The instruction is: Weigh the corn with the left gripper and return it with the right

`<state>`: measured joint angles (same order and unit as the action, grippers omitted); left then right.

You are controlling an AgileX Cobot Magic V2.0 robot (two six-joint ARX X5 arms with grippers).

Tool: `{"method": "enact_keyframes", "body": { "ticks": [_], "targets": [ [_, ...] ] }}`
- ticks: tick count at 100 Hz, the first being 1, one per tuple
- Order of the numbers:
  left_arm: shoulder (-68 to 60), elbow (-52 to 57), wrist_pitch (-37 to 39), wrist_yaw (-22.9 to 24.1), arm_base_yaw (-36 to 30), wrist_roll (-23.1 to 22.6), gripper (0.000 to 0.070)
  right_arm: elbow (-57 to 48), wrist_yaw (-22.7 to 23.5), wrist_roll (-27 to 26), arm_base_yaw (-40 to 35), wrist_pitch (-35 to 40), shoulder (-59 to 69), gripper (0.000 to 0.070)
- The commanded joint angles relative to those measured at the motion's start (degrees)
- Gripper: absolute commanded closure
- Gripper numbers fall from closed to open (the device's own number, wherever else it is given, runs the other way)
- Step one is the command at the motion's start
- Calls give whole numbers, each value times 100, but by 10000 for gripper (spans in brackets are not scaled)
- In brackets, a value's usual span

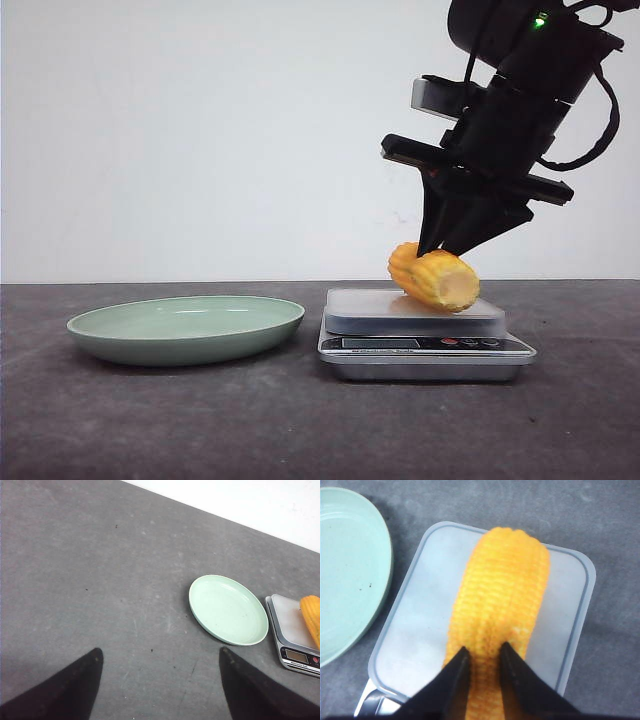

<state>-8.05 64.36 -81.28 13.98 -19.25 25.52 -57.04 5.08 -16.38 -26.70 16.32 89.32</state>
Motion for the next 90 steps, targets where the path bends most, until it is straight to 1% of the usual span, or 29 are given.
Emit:
{"method": "enact_keyframes", "body": {
  "ticks": [1, 15, 32, 42, 54, 69, 76, 90],
  "targets": [
    [9, 70, -101, 15, -11, -83, 267, -107, -122, -87, -52, -52, 90, 700],
    [9, 70, -98, 15, -11, -83, 267, -131, -210, -74, -96, -81, -44, 700],
    [9, 70, -98, 13, -11, -83, 267, -350, -199, 96, -313, 96, -715, 700],
    [9, 70, -63, 13, -11, -85, 267, -688, -164, 142, -601, 225, -1088, 700],
    [9, 70, 4, 13, -11, -85, 267, -1311, -208, 140, -1047, 479, -1134, 700],
    [9, 70, 13, 13, -11, -83, 267, -2140, -293, 63, -1552, 496, -695, 700],
    [9, 70, 7, 13, -11, -85, 267, -2518, -376, 28, -1735, 533, -332, 700],
    [9, 70, 9, 13, -11, -81, 267, -3161, -382, -26, -1958, 669, 501, 700]
  ]
}}
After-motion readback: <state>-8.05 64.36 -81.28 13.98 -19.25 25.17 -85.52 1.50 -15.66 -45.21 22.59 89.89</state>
